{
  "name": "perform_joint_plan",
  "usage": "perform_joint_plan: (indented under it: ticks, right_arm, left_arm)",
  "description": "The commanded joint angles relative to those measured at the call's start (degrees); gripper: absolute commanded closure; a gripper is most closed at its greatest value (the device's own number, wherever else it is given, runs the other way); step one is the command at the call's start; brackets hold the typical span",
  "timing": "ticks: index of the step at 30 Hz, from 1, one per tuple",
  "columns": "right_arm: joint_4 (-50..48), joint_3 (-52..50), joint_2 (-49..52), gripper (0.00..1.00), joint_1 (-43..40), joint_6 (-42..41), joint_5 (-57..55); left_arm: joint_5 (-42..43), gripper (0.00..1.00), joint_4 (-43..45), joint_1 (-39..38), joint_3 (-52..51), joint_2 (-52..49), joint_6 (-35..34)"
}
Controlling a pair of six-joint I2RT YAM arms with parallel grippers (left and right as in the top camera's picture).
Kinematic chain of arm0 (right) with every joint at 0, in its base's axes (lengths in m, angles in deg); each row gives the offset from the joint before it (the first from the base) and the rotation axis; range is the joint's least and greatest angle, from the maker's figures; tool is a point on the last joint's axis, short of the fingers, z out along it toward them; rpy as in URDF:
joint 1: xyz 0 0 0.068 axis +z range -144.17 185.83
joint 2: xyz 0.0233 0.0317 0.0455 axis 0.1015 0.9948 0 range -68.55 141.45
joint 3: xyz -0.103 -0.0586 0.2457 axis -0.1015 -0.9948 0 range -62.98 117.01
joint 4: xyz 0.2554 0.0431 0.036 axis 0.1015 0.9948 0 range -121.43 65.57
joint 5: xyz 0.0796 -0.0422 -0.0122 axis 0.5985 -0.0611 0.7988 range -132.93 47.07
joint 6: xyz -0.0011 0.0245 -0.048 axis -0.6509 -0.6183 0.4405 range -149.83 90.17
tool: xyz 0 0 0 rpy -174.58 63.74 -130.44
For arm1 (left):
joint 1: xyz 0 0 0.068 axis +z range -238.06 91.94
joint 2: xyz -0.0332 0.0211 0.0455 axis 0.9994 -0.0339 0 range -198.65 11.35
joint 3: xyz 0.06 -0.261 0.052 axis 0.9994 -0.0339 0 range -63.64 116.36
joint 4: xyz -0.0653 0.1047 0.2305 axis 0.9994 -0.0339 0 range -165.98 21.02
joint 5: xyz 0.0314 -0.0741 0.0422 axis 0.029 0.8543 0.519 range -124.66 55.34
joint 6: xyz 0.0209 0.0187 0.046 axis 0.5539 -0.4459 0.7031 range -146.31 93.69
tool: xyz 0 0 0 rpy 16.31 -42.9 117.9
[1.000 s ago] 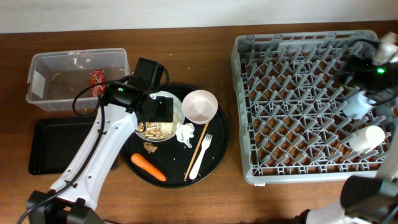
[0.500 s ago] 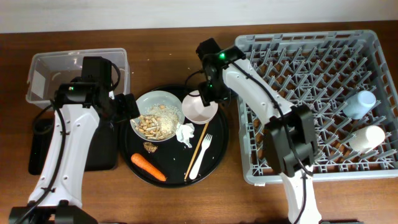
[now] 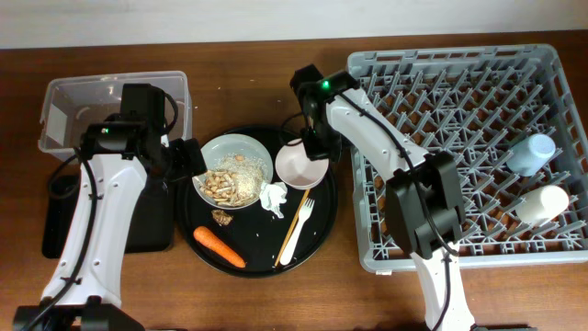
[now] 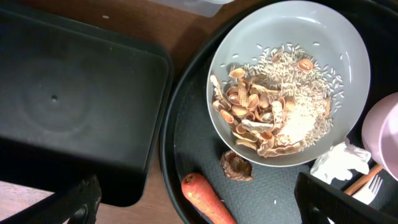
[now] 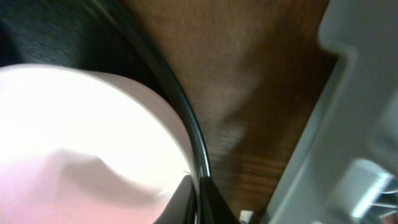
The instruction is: Sort waste into correct bins and load items into the dishwasher rack
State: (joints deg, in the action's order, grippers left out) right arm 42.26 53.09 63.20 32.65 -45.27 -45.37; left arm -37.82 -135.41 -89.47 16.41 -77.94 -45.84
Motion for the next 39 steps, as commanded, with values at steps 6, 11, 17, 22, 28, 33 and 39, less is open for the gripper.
perform_joint_plan:
  ticks: [6, 11, 17, 22, 28, 33, 39]
  right_arm:
    - [22.12, 30.49, -8.39, 0.96, -2.75, -1.88, -22.03]
    - [23.65, 29.11, -21.11, 0.96, -14.12, -1.95, -23.12]
    - [19.04, 5.49, -45.16, 0.96, -34.42, -1.92, -28.92]
    - [-2.54, -3.87, -40.00, 0.96, -35.47, 7.04, -35.87]
    - [-11.10, -4.92, -18.69, 0.96, -28.15, 0.09, -62.12]
    - [-11.69, -4.92, -3.21, 0.96, -23.78, -0.81, -67.49]
    - [-8.28, -4.98, -2.95, 0.96, -19.56, -1.62, -59.41]
  left_arm:
    - [0.61, 0.01, -0.28, 0.35, 0.02, 1.16, -0.57]
    - [0.61, 0.01, -0.35, 0.35, 0.02, 1.16, -0.57]
    - [0.59, 0.01, -0.46, 0.46, 0.02, 1.16, -0.57]
    - [0.59, 0.01, -0.24, 0.46, 0.02, 1.16, -0.57]
    - [0.63, 0.01, -0.09, 0.46, 0.02, 1.16, -0.59]
    - [0.63, 0.01, -0.59, 0.46, 0.02, 1.16, -0.59]
    - [0.61, 0.01, -0.48, 0.46, 0.02, 1.16, -0.57]
